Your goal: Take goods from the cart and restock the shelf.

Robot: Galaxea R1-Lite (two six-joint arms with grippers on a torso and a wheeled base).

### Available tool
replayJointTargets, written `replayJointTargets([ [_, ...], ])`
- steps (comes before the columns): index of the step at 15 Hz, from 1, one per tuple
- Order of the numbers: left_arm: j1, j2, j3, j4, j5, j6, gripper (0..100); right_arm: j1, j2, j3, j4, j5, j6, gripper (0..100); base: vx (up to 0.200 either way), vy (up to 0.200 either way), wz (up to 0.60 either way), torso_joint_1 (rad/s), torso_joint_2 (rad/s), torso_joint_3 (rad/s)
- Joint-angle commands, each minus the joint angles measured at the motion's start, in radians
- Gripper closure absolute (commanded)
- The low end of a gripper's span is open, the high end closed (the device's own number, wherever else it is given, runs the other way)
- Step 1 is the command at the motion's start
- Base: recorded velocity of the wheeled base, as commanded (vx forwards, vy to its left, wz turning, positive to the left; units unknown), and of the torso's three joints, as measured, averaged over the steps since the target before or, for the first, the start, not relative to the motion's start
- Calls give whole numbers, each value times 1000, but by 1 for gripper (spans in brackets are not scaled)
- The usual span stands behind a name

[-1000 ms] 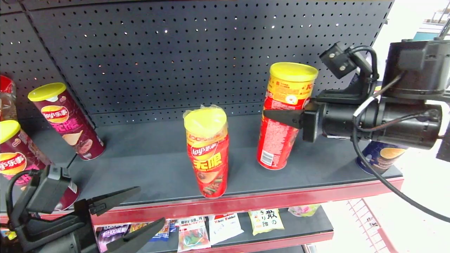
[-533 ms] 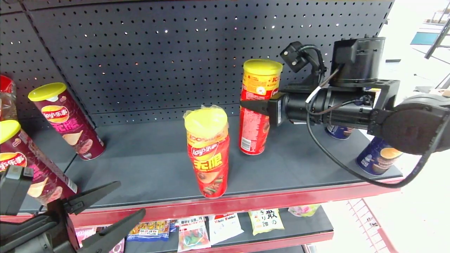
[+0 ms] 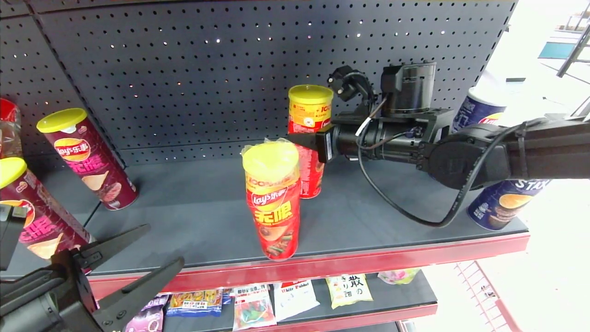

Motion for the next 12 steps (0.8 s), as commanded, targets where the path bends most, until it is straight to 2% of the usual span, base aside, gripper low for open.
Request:
replayJointTargets([
  [1, 11, 5, -3, 0, 0, 0, 0, 2, 46, -34, -2, 1, 0, 100, 0, 0, 0, 0, 0, 0],
  [4, 12, 5, -3, 0, 0, 0, 0, 4, 86, -97, 0, 1, 2, 100, 0, 0, 0, 0, 0, 0],
  [12, 12, 8, -15, 2, 0, 0, 0, -5, 144, -156, 1, 22, 2, 100, 0, 0, 0, 0, 0, 0],
])
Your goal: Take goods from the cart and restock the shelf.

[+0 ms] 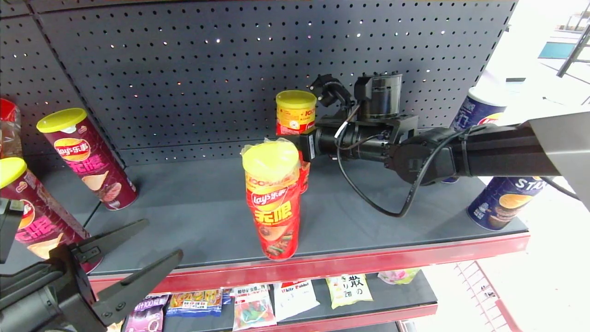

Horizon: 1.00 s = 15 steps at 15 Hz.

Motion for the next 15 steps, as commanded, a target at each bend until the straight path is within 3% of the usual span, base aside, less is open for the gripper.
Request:
replayJointTargets([
  [1, 0, 4, -1, 0, -1, 0, 0, -3, 2, -3, 0, 0, -1, 100, 0, 0, 0, 0, 0, 0],
  [15, -1, 16, -2, 0, -6, 0, 0, -3, -28, 40, 1, -3, -1, 100, 0, 0, 0, 0, 0, 0],
])
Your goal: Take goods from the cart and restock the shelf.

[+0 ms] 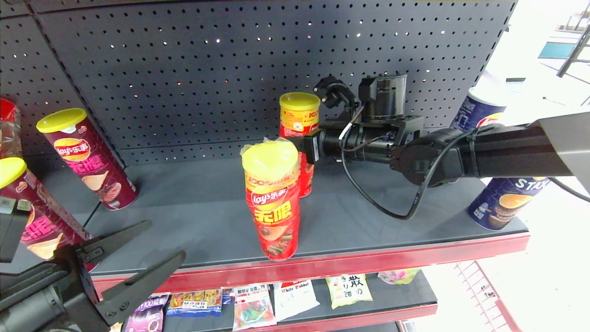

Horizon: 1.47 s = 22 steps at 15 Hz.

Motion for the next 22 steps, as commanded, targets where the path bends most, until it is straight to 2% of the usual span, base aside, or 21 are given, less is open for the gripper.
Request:
replayJointTargets([
  [1, 0, 2, -1, 0, 0, 0, 0, 2, -2, -3, 0, 1, 0, 100, 0, 0, 0, 0, 0, 0],
  [9, 0, 13, -15, 0, 0, 0, 0, 12, -2, 2, 0, 0, 1, 100, 0, 0, 0, 0, 0, 0],
  [10, 0, 19, -21, 0, -2, 0, 0, 12, -2, 4, 0, 0, 1, 0, 0, 0, 0, 0, 0, 0],
  [15, 0, 36, -33, 0, -2, 0, 0, 17, -32, 39, 0, 0, 1, 0, 0, 0, 0, 0, 0, 0],
  [22, 0, 105, -81, -2, -2, 1, 0, 8, -203, 241, -2, -11, 24, 0, 0, 0, 0, 0, 0, 0],
])
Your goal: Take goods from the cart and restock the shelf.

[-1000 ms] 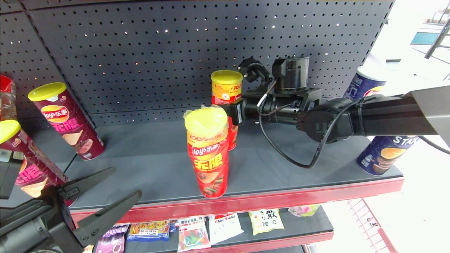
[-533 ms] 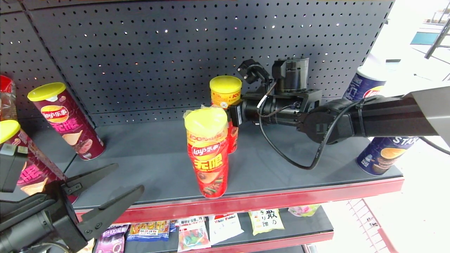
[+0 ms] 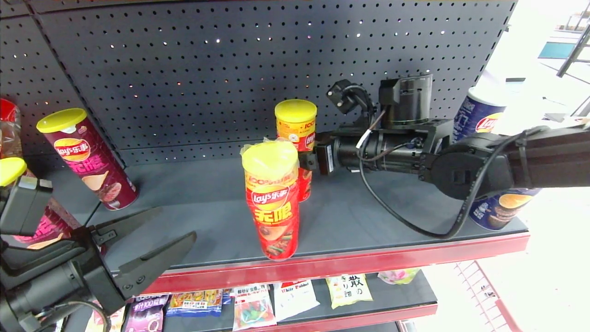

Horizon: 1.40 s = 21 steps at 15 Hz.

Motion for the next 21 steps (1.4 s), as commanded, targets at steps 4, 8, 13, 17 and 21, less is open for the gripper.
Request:
replayJointTargets([
  [4, 0, 48, -9, -2, 2, 31, 0, -22, -149, 147, 0, -33, 11, 0, 0, 0, 0, 0, 0, 0],
  [8, 0, 93, -12, 0, 5, 106, 0, -31, -285, 300, 0, -68, 11, 0, 0, 0, 0, 0, 0, 0],
  [13, 1, 183, -75, 0, 30, 135, 0, -26, -528, 571, 1, -111, 10, 0, 0, 0, 0, 0, 0, 0],
  [17, 1, 257, -92, 1, 28, 240, 0, -26, -755, 754, 6, -116, 8, 0, 0, 0, 0, 0, 0, 0],
  [21, 3, 326, -129, 3, 27, 266, 0, -32, -920, 837, 47, -171, 10, 0, 0, 0, 0, 0, 0, 0],
])
